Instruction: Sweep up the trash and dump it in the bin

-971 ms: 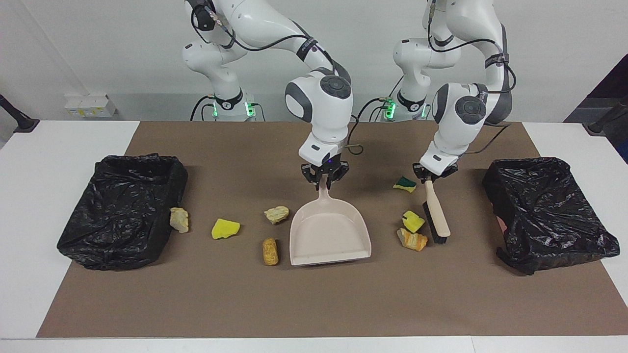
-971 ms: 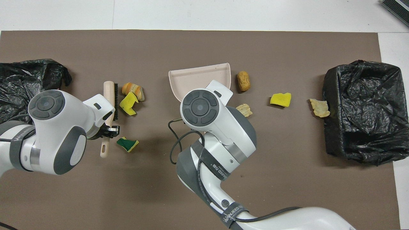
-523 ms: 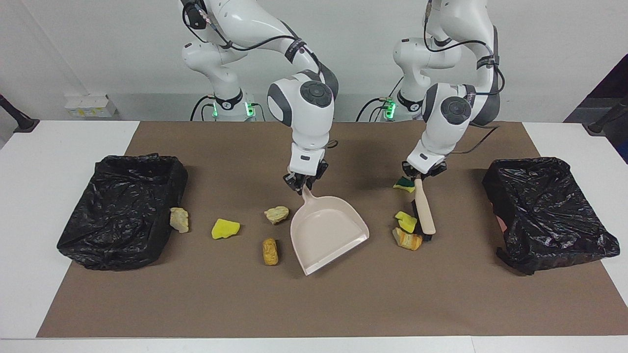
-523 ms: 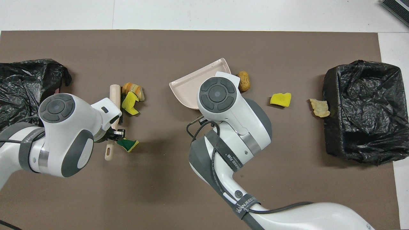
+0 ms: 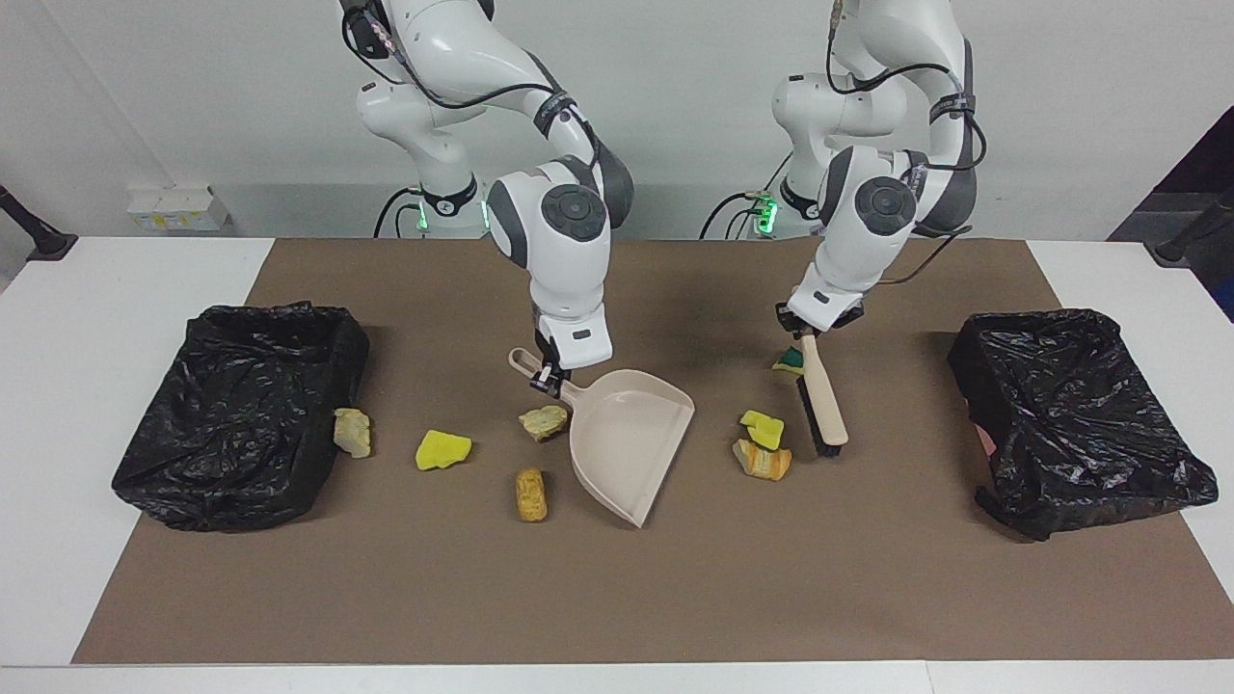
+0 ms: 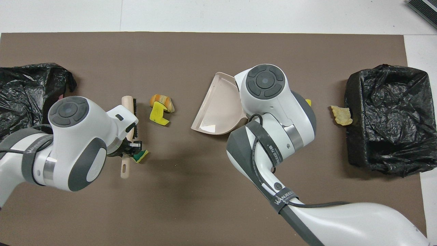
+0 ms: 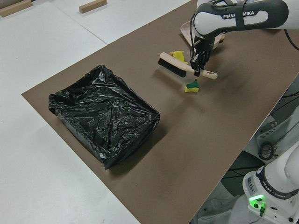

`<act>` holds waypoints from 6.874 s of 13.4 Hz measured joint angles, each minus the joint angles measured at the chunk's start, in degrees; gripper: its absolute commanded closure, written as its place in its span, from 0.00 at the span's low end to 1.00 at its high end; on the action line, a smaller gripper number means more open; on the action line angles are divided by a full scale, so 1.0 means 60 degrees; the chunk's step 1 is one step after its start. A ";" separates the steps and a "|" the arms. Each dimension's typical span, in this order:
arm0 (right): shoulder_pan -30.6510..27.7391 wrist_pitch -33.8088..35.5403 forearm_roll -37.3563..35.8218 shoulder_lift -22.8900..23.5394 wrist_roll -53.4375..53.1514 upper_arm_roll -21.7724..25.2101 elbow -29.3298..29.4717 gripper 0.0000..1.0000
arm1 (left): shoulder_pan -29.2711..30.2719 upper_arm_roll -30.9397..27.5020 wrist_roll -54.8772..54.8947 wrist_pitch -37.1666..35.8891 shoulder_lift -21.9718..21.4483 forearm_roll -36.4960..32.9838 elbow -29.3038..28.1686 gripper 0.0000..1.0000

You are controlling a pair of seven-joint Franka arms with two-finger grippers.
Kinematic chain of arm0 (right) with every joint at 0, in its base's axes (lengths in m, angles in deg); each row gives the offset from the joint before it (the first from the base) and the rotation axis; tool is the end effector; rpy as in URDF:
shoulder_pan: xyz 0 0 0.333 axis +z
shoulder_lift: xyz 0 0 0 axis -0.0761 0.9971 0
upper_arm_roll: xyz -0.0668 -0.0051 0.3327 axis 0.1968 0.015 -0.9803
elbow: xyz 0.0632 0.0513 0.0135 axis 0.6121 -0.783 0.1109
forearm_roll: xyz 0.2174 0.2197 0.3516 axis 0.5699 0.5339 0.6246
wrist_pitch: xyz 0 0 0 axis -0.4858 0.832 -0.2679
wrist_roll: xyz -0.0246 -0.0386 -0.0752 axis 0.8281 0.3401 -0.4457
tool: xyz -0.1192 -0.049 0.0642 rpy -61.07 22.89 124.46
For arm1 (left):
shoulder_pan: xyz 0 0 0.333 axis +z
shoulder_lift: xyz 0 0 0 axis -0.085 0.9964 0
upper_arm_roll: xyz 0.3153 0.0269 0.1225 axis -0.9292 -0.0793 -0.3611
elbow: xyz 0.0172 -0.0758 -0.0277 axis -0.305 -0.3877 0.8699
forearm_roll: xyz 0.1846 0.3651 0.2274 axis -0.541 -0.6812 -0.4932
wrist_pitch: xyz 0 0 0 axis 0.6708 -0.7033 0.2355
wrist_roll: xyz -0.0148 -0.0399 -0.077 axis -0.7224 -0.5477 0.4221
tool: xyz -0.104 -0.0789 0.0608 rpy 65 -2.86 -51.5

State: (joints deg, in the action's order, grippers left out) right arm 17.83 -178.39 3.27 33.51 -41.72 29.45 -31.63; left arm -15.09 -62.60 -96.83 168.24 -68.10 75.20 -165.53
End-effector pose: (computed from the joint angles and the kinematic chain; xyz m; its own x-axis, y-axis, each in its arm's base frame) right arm 0.6663 0.3150 0.3540 0.3441 0.9312 -0.1203 0.9389 -0.3421 0.0379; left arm 0.5497 -0.1647 0.3266 0.9795 0.0513 -0.1949 0.0426 -0.9979 -0.0487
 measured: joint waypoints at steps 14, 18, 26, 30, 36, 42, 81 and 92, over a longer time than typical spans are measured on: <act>0.0035 -0.0212 -0.0264 0.0037 0.2267 -0.0014 -0.0180 1.00 | -0.1063 0.0246 -0.3055 0.2548 -0.0800 0.0423 -0.2134 1.00; 0.0076 -0.0379 -0.0264 0.0067 0.2267 -0.0016 -0.0252 1.00 | -0.1866 0.0256 -0.2674 0.2798 -0.0044 0.0886 -0.1188 1.00; 0.0099 -0.0404 -0.0264 0.0069 0.2266 -0.0017 -0.0267 1.00 | -0.2790 0.0325 -0.0606 0.2512 0.0923 0.0918 0.0216 1.00; 0.0103 -0.0405 -0.0264 0.0069 0.2266 -0.0017 -0.0267 1.00 | -0.2682 0.0134 0.0692 0.0810 0.0750 0.0934 0.1141 1.00; 0.0104 -0.0405 -0.0264 0.0070 0.2229 -0.0017 -0.0273 1.00 | -0.1200 -0.0051 0.2940 0.0216 0.1498 -0.1170 0.2557 1.00; 0.0115 -0.0404 -0.0264 0.0070 0.2227 -0.0017 -0.0276 1.00 | -0.0853 0.0008 0.3866 0.0257 0.3047 -0.1951 0.3757 1.00; 0.0411 -0.1346 -0.0861 0.0045 0.3514 -0.0030 -0.0765 1.00 | -0.2939 0.0325 -0.3426 0.1652 -0.0354 0.2176 -0.1345 1.00; 0.0442 -0.1647 -0.0852 0.0148 0.3482 -0.0022 -0.0819 1.00 | -0.3090 0.0058 -0.0833 0.1000 0.0506 0.2428 0.0097 1.00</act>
State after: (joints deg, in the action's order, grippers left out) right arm 20.48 -188.27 -1.85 34.40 -20.83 29.32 -36.55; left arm -33.63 -62.25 -101.83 174.24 -65.07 89.77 -164.95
